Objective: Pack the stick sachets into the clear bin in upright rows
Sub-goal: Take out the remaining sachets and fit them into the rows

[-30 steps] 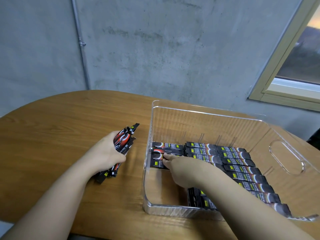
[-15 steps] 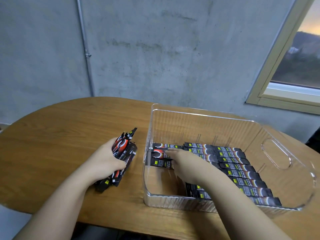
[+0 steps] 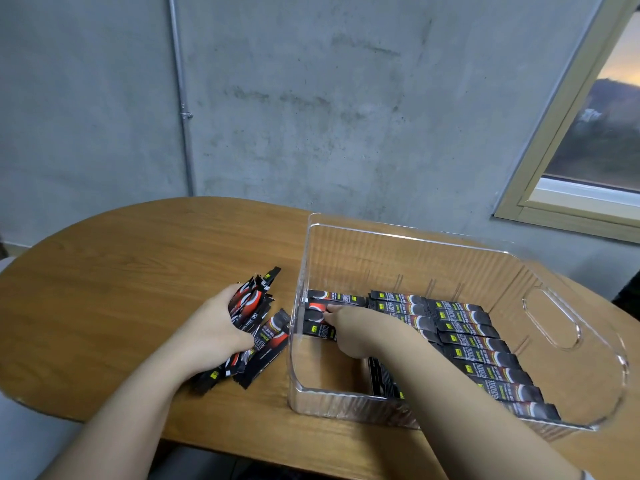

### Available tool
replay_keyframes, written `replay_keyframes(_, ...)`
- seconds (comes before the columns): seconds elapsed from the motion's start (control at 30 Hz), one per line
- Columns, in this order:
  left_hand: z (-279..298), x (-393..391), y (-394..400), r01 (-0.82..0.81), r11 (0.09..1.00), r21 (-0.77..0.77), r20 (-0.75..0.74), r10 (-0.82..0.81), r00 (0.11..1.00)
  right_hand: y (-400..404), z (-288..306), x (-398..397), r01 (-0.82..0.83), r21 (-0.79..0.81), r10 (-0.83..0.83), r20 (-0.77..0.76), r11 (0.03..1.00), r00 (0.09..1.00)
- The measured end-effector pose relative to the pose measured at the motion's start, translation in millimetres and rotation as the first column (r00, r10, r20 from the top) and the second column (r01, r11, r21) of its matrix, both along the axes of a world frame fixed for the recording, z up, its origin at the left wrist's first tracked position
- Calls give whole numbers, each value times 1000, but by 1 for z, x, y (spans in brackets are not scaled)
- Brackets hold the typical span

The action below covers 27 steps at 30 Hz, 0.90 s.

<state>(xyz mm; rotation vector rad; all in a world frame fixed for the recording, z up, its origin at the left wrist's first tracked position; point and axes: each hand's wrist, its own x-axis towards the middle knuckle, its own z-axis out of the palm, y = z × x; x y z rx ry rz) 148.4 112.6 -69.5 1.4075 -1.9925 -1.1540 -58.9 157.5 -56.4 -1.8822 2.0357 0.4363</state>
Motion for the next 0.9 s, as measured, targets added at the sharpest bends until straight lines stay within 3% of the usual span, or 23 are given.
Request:
replay_keyframes(0.37,2,3,0,10,1000,30,-1,-10,1000,3,9,-1,6,-45,-3,72,999,997)
replay_keyframes(0.57,3,4,2,14,1000,27,-33,-13,999,-1,4,-5,11,-12,-11,40,1000,999)
replay_keyframes(0.7,5,9,3,12,999,49,-68,-9,998,5,6,-4,100,-288,-52,168,952,984)
replay_keyframes(0.8,5,13,1,-20,998,63,-112,27,993,19,17,0,153,-515,0,285,843,958)
replay_keyframes(0.9,6,17,0,-62,995,74,-163,74,984,30,24,9,219,-627,70,402,747,913)
